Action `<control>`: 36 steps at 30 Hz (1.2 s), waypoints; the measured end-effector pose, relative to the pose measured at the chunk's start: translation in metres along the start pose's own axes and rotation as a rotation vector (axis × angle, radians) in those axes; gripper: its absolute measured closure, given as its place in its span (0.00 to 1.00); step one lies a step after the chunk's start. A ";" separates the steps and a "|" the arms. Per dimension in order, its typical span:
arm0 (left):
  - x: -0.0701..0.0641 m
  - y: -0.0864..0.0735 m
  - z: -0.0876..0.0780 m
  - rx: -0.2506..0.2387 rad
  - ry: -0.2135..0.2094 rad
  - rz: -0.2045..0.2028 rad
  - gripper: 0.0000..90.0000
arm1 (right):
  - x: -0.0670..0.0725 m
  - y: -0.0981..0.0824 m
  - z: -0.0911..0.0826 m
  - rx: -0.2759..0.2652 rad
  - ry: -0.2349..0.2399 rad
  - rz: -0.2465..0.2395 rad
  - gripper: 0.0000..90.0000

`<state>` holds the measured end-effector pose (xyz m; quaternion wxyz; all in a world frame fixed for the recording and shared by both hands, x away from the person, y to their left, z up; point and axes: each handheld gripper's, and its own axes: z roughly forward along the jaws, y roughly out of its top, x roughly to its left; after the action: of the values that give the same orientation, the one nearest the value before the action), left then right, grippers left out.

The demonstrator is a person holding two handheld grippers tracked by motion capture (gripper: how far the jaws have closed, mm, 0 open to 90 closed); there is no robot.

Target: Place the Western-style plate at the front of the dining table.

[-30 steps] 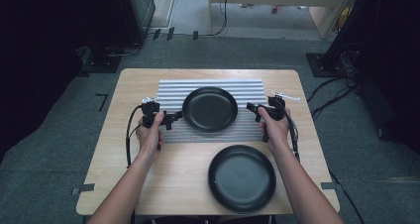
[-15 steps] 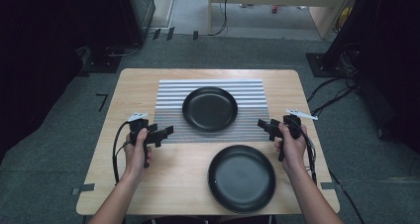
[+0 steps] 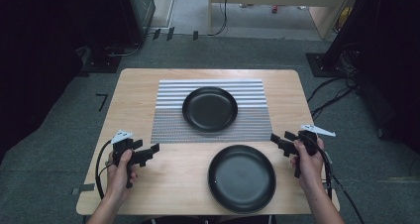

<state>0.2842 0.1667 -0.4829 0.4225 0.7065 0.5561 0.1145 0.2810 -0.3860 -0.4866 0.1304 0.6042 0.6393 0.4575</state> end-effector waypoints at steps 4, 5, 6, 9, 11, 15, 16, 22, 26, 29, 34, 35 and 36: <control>0.006 -0.009 -0.008 0.009 0.026 0.012 0.23 | -0.007 -0.010 -0.013 -0.005 -0.026 -0.004 0.30; 0.008 -0.010 -0.010 0.007 0.032 0.011 0.23 | -0.008 -0.013 -0.015 -0.002 -0.034 -0.011 0.30; 0.009 -0.012 -0.012 0.003 0.033 0.008 0.23 | -0.009 -0.015 -0.017 0.000 -0.043 -0.019 0.30; 0.014 -0.019 -0.020 -0.004 0.049 0.004 0.22 | -0.013 -0.022 -0.024 0.004 -0.053 -0.017 0.30; 0.018 -0.024 -0.024 -0.007 0.061 0.000 0.22 | -0.015 -0.026 -0.028 0.005 -0.059 -0.013 0.30; 0.024 -0.032 -0.031 -0.007 0.081 -0.008 0.22 | -0.021 -0.033 -0.039 0.000 -0.077 -0.001 0.30; 0.025 -0.034 -0.034 -0.007 0.087 -0.006 0.22 | -0.023 -0.035 -0.041 -0.002 -0.082 -0.003 0.30; 0.033 -0.045 -0.044 -0.014 0.125 -0.012 0.22 | -0.029 -0.048 -0.056 -0.002 -0.115 -0.012 0.29; 0.038 -0.051 -0.048 -0.010 0.160 -0.017 0.21 | -0.031 -0.054 -0.064 -0.001 -0.136 -0.029 0.29; 0.042 -0.056 -0.051 -0.005 0.196 -0.009 0.21 | -0.033 -0.059 -0.069 0.001 -0.156 -0.036 0.29; 0.047 -0.067 -0.055 0.007 0.266 0.019 0.20 | -0.034 -0.068 -0.076 0.017 -0.211 -0.070 0.27; 0.047 -0.069 -0.055 0.001 0.275 0.022 0.20 | -0.034 -0.070 -0.075 0.027 -0.222 -0.083 0.26; 0.048 -0.070 -0.056 0.002 0.280 0.026 0.20 | -0.034 -0.072 -0.075 0.038 -0.231 -0.092 0.26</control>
<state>0.2176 0.2368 -0.5132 0.3384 0.6913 0.6005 0.2168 0.1879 -0.4374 -0.5126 0.2126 0.6250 0.6557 0.3663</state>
